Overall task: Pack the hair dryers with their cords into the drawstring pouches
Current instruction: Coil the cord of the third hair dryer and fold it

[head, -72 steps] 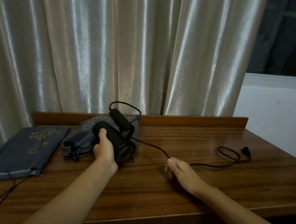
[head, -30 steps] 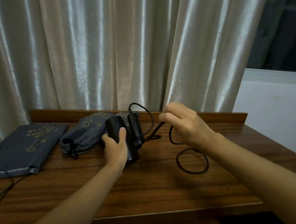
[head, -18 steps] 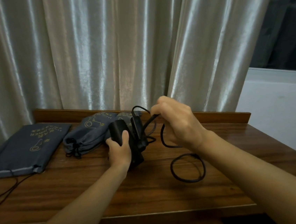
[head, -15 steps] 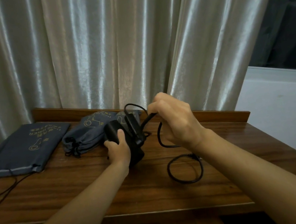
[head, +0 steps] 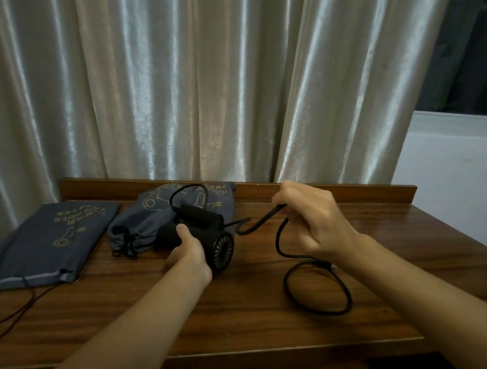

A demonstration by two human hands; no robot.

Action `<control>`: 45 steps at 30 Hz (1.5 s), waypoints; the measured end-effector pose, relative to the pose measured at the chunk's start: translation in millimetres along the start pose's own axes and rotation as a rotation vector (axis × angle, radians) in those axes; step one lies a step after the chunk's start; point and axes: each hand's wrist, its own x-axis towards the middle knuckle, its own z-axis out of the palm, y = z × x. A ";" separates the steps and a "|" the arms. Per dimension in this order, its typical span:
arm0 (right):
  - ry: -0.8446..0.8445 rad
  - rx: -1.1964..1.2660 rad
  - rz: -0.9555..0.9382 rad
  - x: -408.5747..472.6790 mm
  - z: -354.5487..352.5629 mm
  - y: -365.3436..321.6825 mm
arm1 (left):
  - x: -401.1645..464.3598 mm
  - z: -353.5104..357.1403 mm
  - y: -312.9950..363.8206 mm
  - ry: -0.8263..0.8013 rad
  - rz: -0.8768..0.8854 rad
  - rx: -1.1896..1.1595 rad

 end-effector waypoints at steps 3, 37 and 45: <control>0.039 0.052 -0.022 6.4 3.5 -6.3 | -1.7 -1.9 -7.4 0.016 0.143 0.173; 0.302 -0.297 0.667 24.6 -19.3 118.6 | -49.3 -47.7 -23.4 -0.528 0.909 0.669; 0.400 -0.184 0.653 58.8 -37.0 121.9 | -36.6 -37.7 -17.4 -0.532 0.914 0.702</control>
